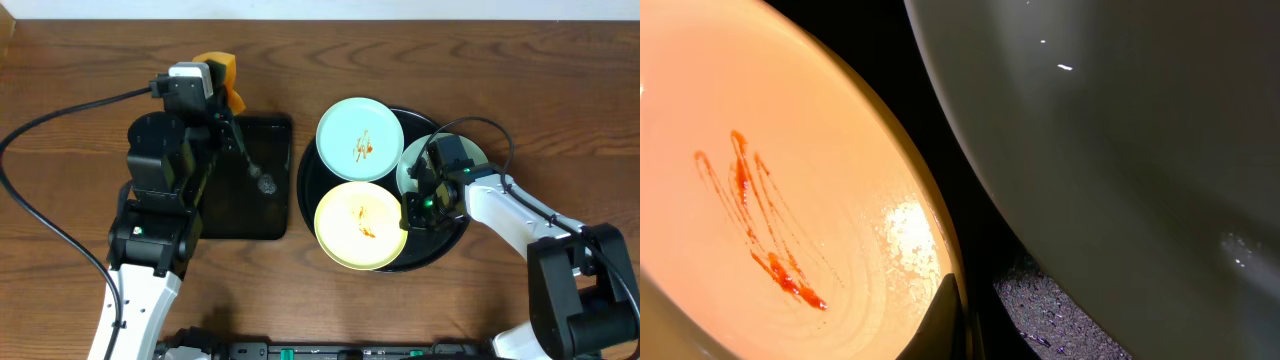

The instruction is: Clean dirty plates on tray and stack at the side

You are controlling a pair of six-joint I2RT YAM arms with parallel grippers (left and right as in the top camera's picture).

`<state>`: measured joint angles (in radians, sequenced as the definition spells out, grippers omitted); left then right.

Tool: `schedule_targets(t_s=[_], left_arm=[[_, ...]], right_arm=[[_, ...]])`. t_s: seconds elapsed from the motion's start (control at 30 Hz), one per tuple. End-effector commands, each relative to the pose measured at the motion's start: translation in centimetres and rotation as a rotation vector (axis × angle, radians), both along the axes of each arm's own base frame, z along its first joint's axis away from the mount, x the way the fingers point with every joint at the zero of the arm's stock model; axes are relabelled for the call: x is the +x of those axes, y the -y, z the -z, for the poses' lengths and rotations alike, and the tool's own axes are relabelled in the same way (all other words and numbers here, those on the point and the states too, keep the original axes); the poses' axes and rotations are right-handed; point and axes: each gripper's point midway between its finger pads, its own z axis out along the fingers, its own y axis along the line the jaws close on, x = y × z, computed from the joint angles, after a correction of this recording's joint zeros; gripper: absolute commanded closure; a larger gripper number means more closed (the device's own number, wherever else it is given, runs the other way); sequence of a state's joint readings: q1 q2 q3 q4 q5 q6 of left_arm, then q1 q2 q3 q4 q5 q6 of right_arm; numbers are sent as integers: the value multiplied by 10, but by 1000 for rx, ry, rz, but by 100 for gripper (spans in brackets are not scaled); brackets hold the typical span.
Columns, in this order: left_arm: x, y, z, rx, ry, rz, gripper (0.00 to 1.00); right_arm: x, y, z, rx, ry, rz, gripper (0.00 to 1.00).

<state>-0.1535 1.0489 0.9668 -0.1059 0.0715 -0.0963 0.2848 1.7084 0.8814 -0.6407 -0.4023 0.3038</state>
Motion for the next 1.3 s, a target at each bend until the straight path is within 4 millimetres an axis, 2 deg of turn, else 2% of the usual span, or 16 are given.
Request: schedule_targets(t_s=[0.0,0.27,0.47,0.67,1.27], left_arm=[[-3,-2,-3,16,5,-5,92],[-3,-2,20,29,-81,-4,92],[-1,-2,29,34,-111,-4,92],[-2,-2,30,35,-115,-4,89],[-2,-2,32,36,-124,-4,87]], right_arm=[[-4,-4,3,3,-12,-14,99],[-4,-4,3,3,-12,-14,99],[-4,-4,3,3,-12,-14,99],[-4,-4,3,3,-12,-14,99],[-4,-4,3,3,-12,-14,99]])
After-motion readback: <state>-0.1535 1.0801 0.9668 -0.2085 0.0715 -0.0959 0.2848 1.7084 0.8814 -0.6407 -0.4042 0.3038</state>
